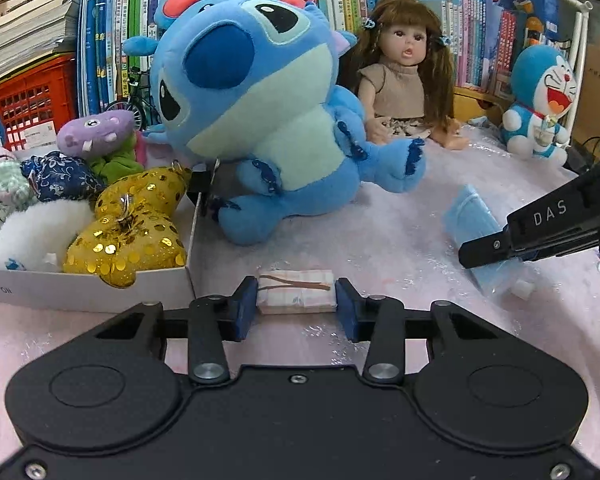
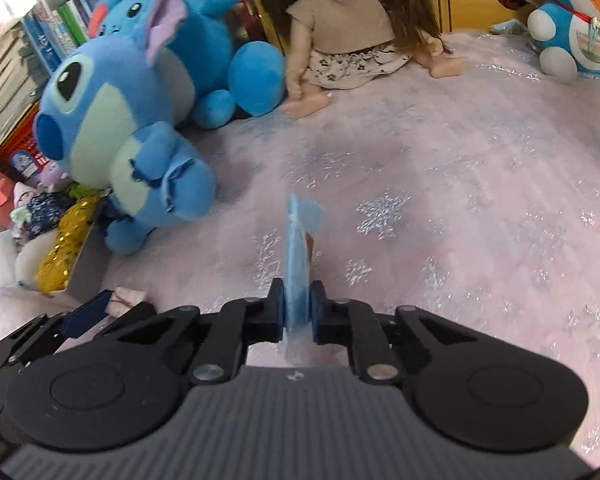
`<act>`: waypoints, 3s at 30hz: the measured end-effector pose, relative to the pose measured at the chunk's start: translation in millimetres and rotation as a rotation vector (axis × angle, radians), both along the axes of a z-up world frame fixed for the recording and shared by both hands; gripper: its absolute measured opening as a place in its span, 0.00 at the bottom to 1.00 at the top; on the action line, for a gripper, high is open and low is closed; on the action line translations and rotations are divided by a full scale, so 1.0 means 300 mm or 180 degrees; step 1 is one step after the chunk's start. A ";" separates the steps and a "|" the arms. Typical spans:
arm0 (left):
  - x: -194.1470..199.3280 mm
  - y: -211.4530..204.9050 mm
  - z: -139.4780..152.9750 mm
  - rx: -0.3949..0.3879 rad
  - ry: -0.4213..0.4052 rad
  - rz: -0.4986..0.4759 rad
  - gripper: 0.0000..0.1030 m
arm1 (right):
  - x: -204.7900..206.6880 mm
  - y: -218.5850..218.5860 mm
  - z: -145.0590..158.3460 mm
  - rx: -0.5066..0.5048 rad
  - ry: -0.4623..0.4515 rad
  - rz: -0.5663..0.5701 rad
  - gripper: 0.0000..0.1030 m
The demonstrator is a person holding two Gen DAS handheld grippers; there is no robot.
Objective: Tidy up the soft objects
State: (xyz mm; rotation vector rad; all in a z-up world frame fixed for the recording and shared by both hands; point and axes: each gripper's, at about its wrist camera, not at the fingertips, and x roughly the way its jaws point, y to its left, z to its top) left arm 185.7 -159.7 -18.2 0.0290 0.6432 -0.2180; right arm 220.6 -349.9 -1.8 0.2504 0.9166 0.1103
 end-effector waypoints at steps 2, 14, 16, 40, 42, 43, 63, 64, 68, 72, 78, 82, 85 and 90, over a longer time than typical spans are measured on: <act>-0.009 0.001 0.001 -0.0026 -0.0001 -0.0027 0.39 | -0.020 0.006 0.007 0.0052 0.0006 0.0045 0.14; -0.130 0.066 0.052 -0.0065 -0.0003 -0.0076 0.39 | -0.135 0.043 0.025 -0.0153 -0.0112 0.0266 0.60; -0.149 0.077 0.058 -0.0008 -0.0030 -0.0061 0.39 | -0.149 0.045 0.034 -0.0358 -0.0211 0.0239 0.62; -0.285 0.234 0.137 0.0090 -0.0406 0.0027 0.39 | -0.245 0.169 -0.011 -0.0362 -0.0919 0.0414 0.41; -0.280 0.253 0.141 0.0097 -0.0402 0.0057 0.39 | -0.264 0.191 0.002 -0.0411 -0.0985 0.0430 0.41; -0.278 0.263 0.143 0.0099 -0.0403 0.0075 0.39 | -0.272 0.202 0.008 -0.0421 -0.1011 0.0445 0.42; -0.248 0.464 0.165 0.0087 -0.0404 0.0495 0.39 | -0.317 0.479 0.078 -0.0487 -0.1347 0.0686 0.44; -0.247 0.473 0.164 0.0074 -0.0398 0.0510 0.39 | -0.316 0.494 0.080 -0.0489 -0.1359 0.0706 0.44; -0.240 0.512 0.166 0.0044 -0.0392 0.0565 0.39 | -0.307 0.550 0.095 -0.0494 -0.1409 0.0769 0.45; -0.223 0.564 0.175 0.0018 -0.0403 0.0641 0.39 | -0.286 0.597 0.116 -0.0458 -0.1432 0.0796 0.45; -0.186 0.660 0.211 -0.0020 -0.0504 0.0787 0.39 | -0.237 0.666 0.144 -0.0451 -0.1495 0.0839 0.45; -0.152 0.729 0.234 -0.0115 -0.0548 0.0880 0.39 | -0.194 0.704 0.152 -0.0409 -0.1506 0.0838 0.45; -0.124 0.769 0.250 -0.0145 -0.0616 0.0934 0.39 | -0.149 0.724 0.158 -0.0339 -0.1479 0.0802 0.45; -0.038 0.814 0.263 -0.0255 -0.0635 0.1017 0.39 | -0.056 0.744 0.166 -0.0127 -0.1375 0.0697 0.44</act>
